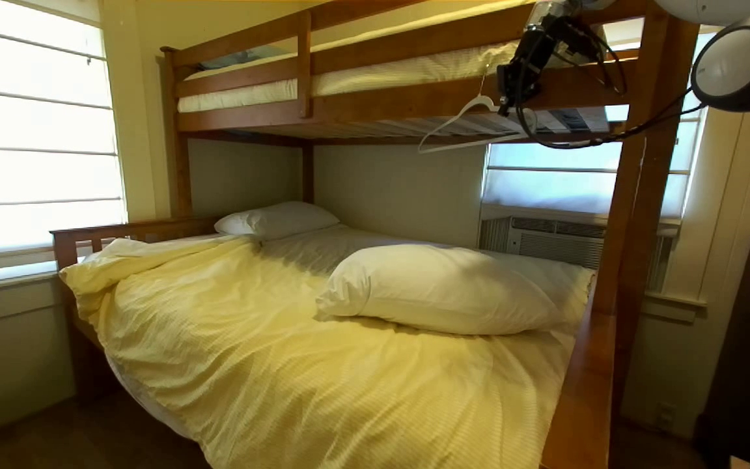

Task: Hang the hanger on the top bunk bed.

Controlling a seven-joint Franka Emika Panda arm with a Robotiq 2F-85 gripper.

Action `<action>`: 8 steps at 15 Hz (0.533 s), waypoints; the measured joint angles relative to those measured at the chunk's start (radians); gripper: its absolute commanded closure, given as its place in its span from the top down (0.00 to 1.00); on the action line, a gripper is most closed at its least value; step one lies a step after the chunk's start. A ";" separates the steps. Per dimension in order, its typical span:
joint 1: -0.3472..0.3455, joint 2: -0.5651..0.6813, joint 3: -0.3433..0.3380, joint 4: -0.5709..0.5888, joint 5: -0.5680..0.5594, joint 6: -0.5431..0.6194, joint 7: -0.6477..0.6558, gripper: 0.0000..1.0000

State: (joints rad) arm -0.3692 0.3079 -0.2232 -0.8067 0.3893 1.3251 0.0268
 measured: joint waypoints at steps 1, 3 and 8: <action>-0.003 0.005 0.000 0.003 0.002 0.000 0.004 0.01; -0.007 0.012 0.000 0.006 0.003 -0.002 0.007 0.01; -0.008 0.034 0.001 0.008 0.003 -0.008 0.014 0.01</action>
State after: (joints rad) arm -0.3770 0.3420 -0.2220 -0.7986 0.3927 1.3174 0.0404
